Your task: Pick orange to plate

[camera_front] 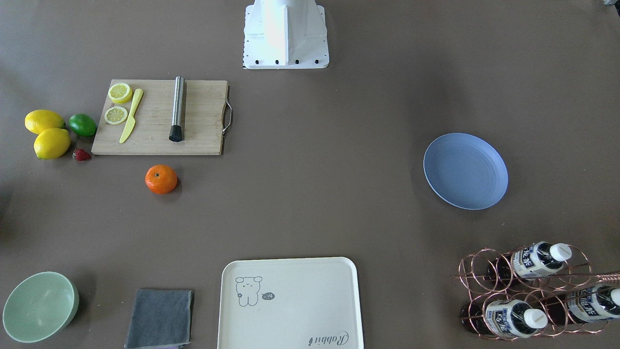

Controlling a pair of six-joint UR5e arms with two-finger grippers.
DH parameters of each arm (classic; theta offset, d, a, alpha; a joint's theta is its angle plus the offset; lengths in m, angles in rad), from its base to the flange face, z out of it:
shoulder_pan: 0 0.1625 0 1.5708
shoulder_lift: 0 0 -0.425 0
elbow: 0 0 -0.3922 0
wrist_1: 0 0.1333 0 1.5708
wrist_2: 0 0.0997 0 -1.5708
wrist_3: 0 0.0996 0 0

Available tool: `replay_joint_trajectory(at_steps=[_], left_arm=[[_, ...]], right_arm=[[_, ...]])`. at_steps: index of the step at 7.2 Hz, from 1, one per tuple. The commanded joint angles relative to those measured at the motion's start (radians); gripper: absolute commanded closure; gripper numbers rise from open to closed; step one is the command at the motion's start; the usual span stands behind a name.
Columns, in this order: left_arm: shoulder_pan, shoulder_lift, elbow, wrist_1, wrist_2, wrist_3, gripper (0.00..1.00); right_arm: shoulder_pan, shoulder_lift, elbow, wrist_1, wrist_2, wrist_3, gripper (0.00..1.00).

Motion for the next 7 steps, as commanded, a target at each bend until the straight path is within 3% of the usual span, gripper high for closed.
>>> replay_joint_trajectory(at_steps=[1, 7], left_arm=[[0.001, 0.0, 0.0, 0.0, 0.002, 0.0, 0.02], [0.001, 0.0, 0.003, -0.001, 0.005, 0.006, 0.02]], right_arm=[[0.0, 0.001, 0.0, 0.0, 0.0, 0.0, 0.0], [0.0, 0.001, 0.013, 0.0, 0.015, 0.0, 0.0]])
